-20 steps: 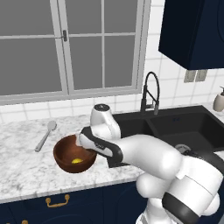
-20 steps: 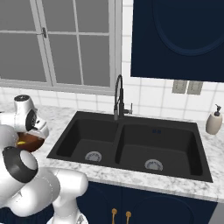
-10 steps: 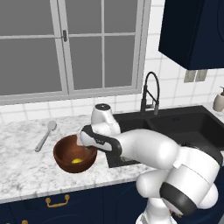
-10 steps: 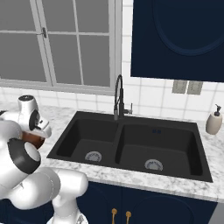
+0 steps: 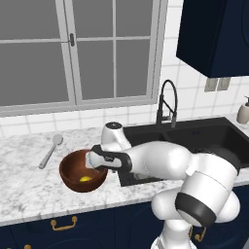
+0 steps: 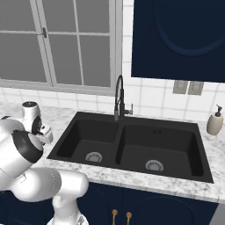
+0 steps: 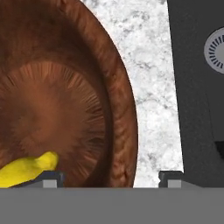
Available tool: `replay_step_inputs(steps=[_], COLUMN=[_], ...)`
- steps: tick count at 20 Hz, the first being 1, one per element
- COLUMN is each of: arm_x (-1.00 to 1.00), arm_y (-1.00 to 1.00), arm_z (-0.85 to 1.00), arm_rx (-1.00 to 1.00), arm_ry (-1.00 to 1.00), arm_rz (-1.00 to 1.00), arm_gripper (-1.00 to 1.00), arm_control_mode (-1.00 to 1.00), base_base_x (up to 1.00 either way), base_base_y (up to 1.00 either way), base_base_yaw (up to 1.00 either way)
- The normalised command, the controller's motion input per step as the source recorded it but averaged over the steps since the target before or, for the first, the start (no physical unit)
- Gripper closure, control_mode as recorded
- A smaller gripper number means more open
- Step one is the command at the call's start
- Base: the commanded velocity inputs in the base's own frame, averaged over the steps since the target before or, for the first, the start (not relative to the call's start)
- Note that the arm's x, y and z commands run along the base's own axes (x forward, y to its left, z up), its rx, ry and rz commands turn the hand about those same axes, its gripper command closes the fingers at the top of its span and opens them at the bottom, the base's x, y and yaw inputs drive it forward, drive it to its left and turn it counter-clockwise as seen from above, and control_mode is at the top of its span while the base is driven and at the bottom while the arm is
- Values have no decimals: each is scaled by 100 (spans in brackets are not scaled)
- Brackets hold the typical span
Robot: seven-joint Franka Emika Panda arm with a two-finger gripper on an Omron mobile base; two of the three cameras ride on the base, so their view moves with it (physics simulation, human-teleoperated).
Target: Pick the lemon from the sink and place it in the bowl. Then pick the bowl and place it in the microwave. Then close the microwave door and press the start button.
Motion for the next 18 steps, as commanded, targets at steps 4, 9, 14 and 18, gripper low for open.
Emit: replay_step_inputs(steps=[4, 9, 14, 18], arm_x=[0, -7, -25, -27], arm_y=[2, -12, -76, -76], arm_z=[-20, 4, 64, 90], arm_rx=[0, 5, 3, 4], arm_ry=[3, -1, -6, -3], arm_rz=[0, 0, -3, -8], arm_gripper=[100, 100, 100, 100], arm_control_mode=[-100, -100, -100, -100], base_base_x=[0, 0, 0, 0], base_base_y=[0, 0, 0, 0], base_base_yaw=[0, 0, 0, 0])
